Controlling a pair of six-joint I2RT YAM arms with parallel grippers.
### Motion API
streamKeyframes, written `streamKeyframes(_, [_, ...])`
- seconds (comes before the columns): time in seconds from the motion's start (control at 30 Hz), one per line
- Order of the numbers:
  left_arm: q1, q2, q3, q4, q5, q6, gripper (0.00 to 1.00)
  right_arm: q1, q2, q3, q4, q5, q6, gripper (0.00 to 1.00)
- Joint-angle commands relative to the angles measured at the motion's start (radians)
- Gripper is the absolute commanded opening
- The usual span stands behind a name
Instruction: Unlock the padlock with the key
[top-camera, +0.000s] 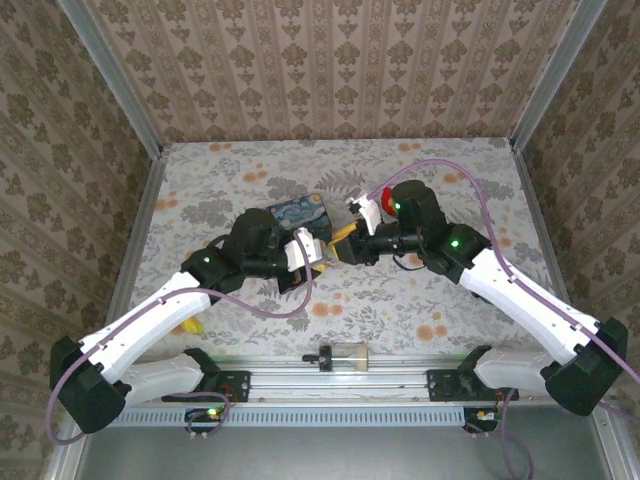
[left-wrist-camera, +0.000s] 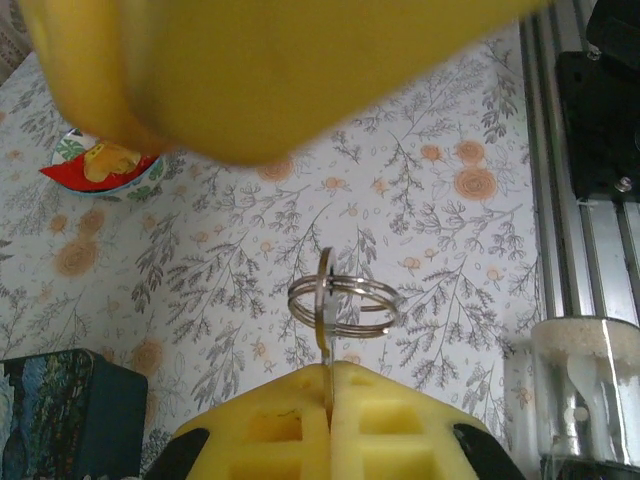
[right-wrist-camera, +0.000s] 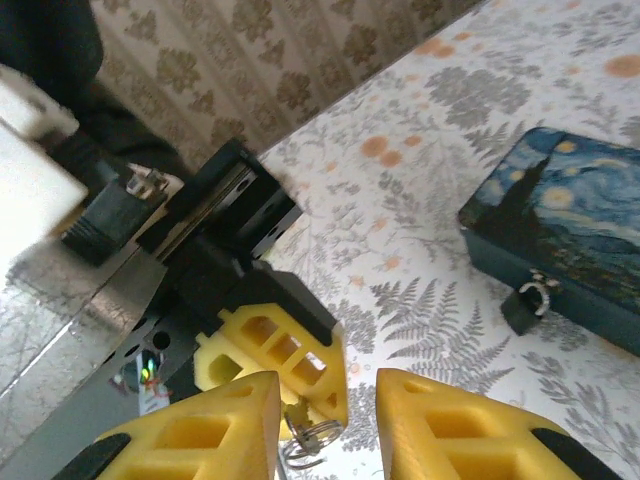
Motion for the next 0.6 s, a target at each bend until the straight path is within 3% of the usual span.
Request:
streamKeyframes(0.0, [0.011,-0.017,0.033,-0.057,0.039,0.039,0.00,0.016,0.024,0.036,-0.036,-0.062,-0.070,0.32])
streamKeyframes(0.57, [0.018,-0.006,0.044,-0.067,0.060,0.039,0.00,0.042,0.070,0.058,-0.115,-0.088,-0.086,0.32])
